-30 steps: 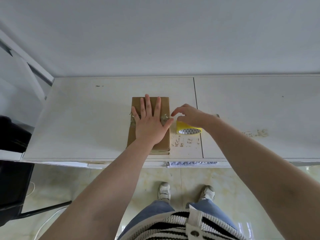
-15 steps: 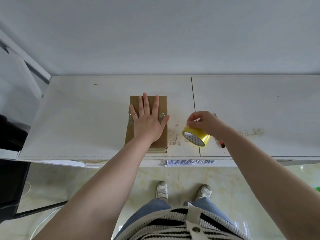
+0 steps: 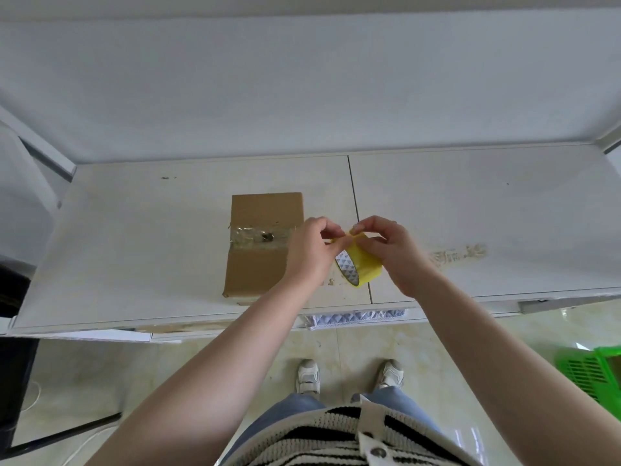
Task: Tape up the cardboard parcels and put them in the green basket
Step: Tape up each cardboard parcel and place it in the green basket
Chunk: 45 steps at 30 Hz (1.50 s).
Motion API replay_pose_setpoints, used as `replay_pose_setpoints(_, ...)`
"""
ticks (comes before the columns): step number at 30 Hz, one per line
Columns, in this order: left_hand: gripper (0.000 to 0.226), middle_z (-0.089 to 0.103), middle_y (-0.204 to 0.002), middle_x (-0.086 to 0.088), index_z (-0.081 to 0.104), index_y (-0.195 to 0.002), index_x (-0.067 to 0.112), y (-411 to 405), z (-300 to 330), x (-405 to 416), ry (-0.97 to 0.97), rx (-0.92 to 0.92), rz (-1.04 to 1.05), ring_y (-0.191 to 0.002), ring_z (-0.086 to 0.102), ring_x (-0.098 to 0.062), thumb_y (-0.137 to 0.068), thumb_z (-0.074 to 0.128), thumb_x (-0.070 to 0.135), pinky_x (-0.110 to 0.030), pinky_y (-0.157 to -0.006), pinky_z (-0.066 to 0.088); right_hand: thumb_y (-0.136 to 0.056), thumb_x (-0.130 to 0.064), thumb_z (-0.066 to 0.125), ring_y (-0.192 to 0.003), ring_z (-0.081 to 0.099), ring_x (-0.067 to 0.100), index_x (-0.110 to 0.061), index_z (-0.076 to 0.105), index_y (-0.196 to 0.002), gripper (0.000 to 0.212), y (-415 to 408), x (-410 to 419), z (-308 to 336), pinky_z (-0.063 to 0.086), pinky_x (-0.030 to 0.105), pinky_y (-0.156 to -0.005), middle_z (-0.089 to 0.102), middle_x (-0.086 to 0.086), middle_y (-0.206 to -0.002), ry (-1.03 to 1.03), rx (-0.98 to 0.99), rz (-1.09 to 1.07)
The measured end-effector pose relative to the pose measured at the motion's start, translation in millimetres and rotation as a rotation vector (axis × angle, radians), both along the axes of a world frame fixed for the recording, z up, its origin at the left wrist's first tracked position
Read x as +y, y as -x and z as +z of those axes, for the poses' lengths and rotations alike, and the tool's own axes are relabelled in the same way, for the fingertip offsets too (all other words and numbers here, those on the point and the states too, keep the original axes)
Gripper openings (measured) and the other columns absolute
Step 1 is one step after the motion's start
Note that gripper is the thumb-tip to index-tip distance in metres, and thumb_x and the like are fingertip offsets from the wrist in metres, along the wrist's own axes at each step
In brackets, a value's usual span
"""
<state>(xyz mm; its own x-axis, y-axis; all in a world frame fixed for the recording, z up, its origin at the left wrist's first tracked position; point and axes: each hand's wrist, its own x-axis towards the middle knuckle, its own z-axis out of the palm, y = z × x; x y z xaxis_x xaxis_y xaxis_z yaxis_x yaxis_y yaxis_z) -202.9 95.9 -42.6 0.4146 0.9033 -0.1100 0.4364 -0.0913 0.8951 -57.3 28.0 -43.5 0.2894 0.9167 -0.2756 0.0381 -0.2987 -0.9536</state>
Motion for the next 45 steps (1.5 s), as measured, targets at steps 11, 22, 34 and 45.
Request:
replay_pose_setpoints(11,0.017,0.072,-0.086,0.005,0.065,-0.075,0.014,-5.6,12.5,9.8,0.232,-0.114,0.104,-0.081,0.065,-0.009,-0.082,0.079,0.021,-0.022,-0.073,0.049,-0.087,-0.023,0.071,-0.064,0.061,0.011,-0.035,0.07,-0.091,0.012,8.3,4.1,7.2,0.049,0.024,-0.058,0.069,-0.006,-0.069,-0.056,-0.055,-0.11)
replay_pose_setpoints(22,0.018,0.063,-0.074,0.012,0.06,-0.078,0.018,-1.3,22.0,15.4,-0.141,-0.024,-0.042,-0.066,0.056,0.0,-0.081,0.077,0.014,-0.009,-0.06,0.042,-0.089,-0.017,0.069,-0.081,0.068,0.016,-0.014,0.071,-0.081,0.009,8.1,12.5,8.4,0.055,0.028,-0.073,0.07,0.005,-0.087,0.05,0.297,-0.203)
replay_pose_setpoints(34,0.045,0.058,-0.076,0.01,0.039,-0.117,0.023,-3.9,18.2,14.5,-0.291,0.031,-0.142,-0.069,0.059,-0.004,-0.087,0.072,0.016,-0.022,-0.064,0.051,-0.09,-0.013,0.067,-0.072,0.068,0.016,-0.009,0.07,-0.085,0.007,3.9,13.3,9.6,0.057,0.024,-0.066,0.072,0.005,-0.08,0.124,0.574,-0.288)
replay_pose_setpoints(45,0.015,0.056,-0.078,0.007,0.062,-0.105,0.018,2.7,15.5,15.2,-0.339,-0.004,-0.193,-0.072,0.054,-0.001,-0.091,0.066,0.014,-0.009,-0.066,0.039,-0.088,-0.009,0.068,-0.078,0.07,0.018,-0.005,0.068,-0.084,0.006,6.2,14.4,11.6,0.059,0.029,-0.074,0.071,0.008,-0.083,0.044,0.451,-0.258)
